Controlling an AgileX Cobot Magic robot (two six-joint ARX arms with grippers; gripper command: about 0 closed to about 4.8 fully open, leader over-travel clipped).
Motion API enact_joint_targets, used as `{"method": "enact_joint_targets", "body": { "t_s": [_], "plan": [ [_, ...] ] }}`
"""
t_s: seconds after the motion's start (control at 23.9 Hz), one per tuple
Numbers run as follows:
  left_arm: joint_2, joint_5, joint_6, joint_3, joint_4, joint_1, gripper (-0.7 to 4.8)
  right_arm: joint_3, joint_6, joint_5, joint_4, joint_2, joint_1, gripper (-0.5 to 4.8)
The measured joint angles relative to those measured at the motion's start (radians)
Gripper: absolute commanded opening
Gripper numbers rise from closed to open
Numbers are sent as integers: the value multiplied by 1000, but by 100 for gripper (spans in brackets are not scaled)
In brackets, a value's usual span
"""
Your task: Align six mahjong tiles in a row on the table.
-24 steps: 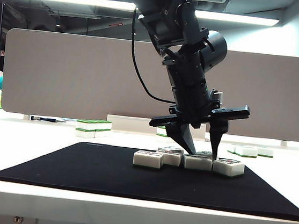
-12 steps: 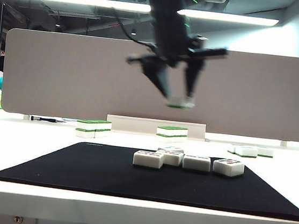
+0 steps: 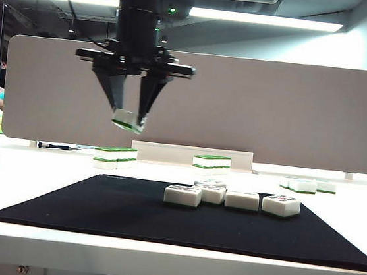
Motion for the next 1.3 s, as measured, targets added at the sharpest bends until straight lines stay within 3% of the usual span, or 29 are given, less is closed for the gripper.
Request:
{"method": "enact_joint_targets", "body": {
  "t_s": [0.33,0.75,1.3],
  "plan": [
    [21,0,0,0,-20,60,173,0,0,0,0,0,0,-1],
    [114,5,23,-2,-19,66,172,0,0,0,0,0,0,-1],
    [188,14,30,-5,108,79,170,0,0,0,0,0,0,-1]
  ]
}}
